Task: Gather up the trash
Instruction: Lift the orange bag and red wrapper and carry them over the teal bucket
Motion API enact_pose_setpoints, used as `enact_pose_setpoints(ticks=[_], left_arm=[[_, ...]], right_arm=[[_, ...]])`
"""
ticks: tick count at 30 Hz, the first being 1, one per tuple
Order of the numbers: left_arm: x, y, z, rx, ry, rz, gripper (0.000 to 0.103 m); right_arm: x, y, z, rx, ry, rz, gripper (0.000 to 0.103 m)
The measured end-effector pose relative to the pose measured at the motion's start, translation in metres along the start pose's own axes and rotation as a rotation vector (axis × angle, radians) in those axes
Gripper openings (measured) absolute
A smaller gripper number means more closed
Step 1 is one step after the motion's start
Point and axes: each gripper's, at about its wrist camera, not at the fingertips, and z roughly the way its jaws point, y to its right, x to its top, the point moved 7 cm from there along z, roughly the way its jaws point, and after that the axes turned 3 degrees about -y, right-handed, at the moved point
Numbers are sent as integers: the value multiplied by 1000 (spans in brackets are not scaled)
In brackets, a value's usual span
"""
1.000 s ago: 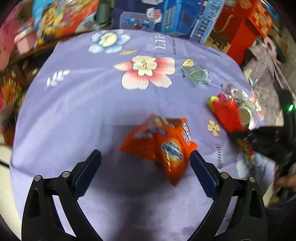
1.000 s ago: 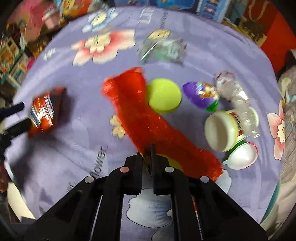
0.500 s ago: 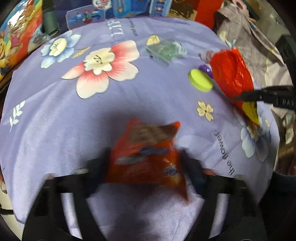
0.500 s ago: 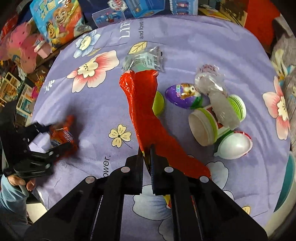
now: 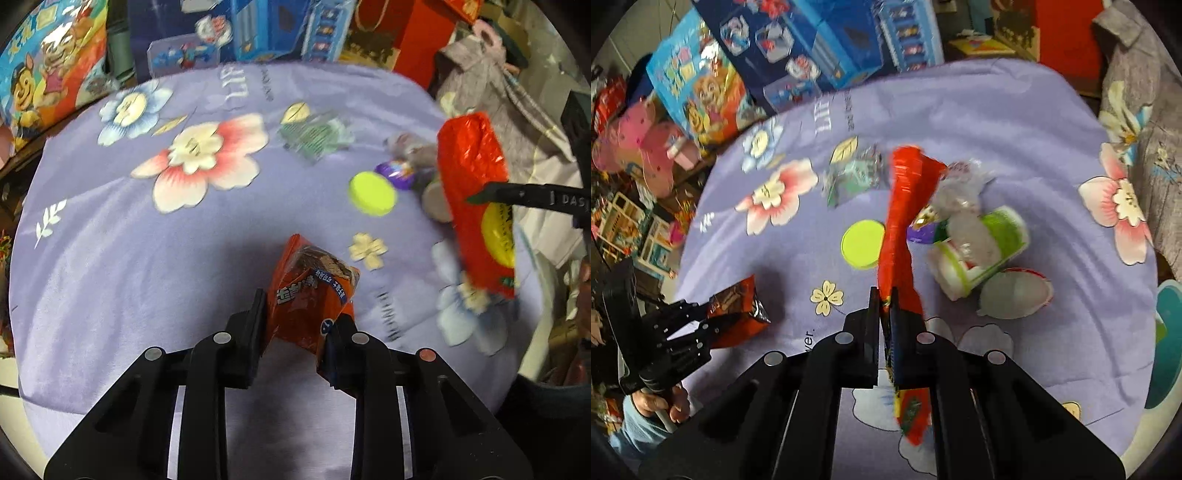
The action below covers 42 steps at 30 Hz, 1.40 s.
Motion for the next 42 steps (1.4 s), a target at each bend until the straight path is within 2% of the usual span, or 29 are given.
enact_pose_setpoints(ticks=[9,17,21,26,28,29,31,33,35,40,42], left_arm=[[20,66,-10,-57,29,67,27],[40,153,-4,-118,38,185,27],[47,199,3,-167,24,232,27],[54,273,22,-213,-5,338,28],[52,294,34,-222,-36,360,28],[51,303,41,-234,-56,369,28],[49,309,47,-225,-62,383,28],[48,303,51,-232,-72,366,28],[46,288,52,-211,-70,344,28],[39,244,50,-170,-72,277,28],[35,220,50,-155,-77,238,28]], right_arm=[[0,37,-55,56,110,80,5],[-12,95,-98,55,198,168,5],[-24,133,-116,46,236,224,5],[-41,188,-132,26,271,307,5],[-51,204,-124,28,247,329,5],[-56,208,-116,32,223,334,8],[-63,210,-99,58,170,343,9],[-68,208,-78,84,118,344,19],[-70,205,-62,115,84,347,54],[-66,186,-25,134,14,322,56],[-63,177,-12,124,-11,311,63]])
